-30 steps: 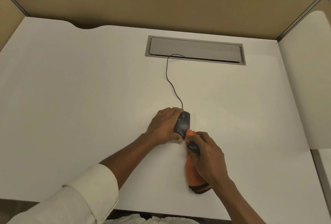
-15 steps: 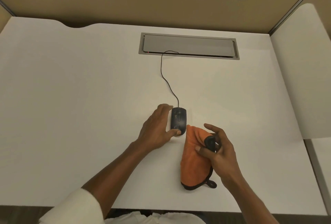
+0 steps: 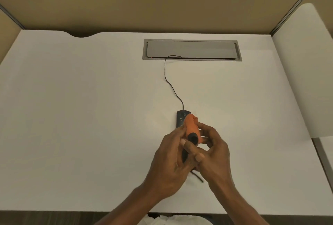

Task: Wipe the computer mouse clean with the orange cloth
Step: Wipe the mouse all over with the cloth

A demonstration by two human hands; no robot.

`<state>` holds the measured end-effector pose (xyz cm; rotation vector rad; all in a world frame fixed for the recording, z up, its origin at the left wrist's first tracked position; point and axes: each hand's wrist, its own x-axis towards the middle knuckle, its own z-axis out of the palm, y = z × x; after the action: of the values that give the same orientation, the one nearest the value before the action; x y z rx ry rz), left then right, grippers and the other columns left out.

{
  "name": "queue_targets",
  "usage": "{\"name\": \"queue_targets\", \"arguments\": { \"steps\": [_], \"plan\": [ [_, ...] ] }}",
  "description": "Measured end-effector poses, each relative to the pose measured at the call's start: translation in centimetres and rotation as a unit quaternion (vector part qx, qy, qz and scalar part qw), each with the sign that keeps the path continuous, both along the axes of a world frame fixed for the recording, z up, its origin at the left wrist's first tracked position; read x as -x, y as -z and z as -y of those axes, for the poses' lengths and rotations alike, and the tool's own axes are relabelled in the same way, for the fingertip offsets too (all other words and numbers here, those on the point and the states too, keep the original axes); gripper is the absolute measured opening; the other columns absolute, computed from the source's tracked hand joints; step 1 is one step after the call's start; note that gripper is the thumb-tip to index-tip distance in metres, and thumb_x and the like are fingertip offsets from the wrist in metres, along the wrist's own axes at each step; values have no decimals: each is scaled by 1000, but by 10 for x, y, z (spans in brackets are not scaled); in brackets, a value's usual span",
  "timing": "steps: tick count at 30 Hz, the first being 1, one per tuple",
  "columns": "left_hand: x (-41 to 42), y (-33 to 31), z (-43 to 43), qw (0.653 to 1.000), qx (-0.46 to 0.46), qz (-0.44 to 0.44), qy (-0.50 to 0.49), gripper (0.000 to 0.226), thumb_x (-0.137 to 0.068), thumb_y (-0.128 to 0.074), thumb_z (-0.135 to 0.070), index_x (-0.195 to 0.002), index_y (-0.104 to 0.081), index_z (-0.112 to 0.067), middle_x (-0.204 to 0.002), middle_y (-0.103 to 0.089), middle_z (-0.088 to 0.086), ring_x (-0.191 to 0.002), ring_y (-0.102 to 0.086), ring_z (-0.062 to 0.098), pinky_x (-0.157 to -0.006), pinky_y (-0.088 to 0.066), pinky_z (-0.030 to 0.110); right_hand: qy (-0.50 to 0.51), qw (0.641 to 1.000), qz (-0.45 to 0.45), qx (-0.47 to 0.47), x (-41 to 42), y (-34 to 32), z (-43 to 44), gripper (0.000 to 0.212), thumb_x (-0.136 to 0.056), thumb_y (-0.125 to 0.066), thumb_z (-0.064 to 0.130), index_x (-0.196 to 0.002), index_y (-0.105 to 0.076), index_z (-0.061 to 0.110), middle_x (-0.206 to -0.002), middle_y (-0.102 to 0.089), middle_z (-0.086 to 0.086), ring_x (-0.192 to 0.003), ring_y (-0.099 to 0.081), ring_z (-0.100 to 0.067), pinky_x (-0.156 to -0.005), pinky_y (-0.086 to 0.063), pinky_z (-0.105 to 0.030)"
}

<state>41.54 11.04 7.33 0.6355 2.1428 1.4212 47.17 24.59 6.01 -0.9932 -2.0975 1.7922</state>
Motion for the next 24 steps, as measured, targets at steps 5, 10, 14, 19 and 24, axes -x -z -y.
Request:
{"name": "queue_targets", "arguments": {
  "steps": [5, 10, 14, 19, 24],
  "plan": [
    [5, -1, 10, 995, -14, 90, -34, 96, -75, -65, -78, -152, -37, -28, -133, -66, 5, -112, -70, 29, -88, -63, 37, -53, 991, -71, 104, -4, 2, 6, 47, -86, -76, 16, -132, -71, 27, -125, -75, 8, -115, -73, -13, -85, -64, -30],
    [16, 17, 14, 990, -11, 65, -127, 57, -92, -63, -65, -140, -48, -37, -114, -72, -19, -99, -73, 6, -74, -61, 21, -95, 974, -112, 174, -11, 6, 8, 45, -98, -62, -7, -132, -74, 20, -127, -78, -1, -126, -70, -20, -101, -57, -25],
    [29, 43, 11, 973, 54, 53, -216, 23, -106, -51, -47, -129, -50, -44, -108, -65, -32, -99, -63, -15, -75, -49, 9, -115, 967, -133, 182, -5, 11, -1, 46, -93, -57, -19, -125, -77, 8, -117, -80, -13, -112, -76, -32, -94, -63, -37],
    [43, 56, -6, 957, 135, 22, -255, 26, -111, -37, -42, -133, -41, -29, -79, -54, -16, -63, -57, 1, -59, -45, 23, -13, 1000, -1, -4, 12, 33, -33, 35, -89, -67, -5, -105, -79, 24, -99, -81, 6, -83, -78, -17, -74, -66, -40],
    [65, 63, -24, 946, 200, -51, -249, 24, -112, -35, -39, -131, -37, -24, -86, -61, -2, -82, -65, 27, -76, -55, 47, -116, 969, 121, -181, 32, 67, -68, 47, -92, -78, 18, -137, -63, 25, -119, -73, 3, -86, -72, -12, -87, -60, -37]
  ]
}}
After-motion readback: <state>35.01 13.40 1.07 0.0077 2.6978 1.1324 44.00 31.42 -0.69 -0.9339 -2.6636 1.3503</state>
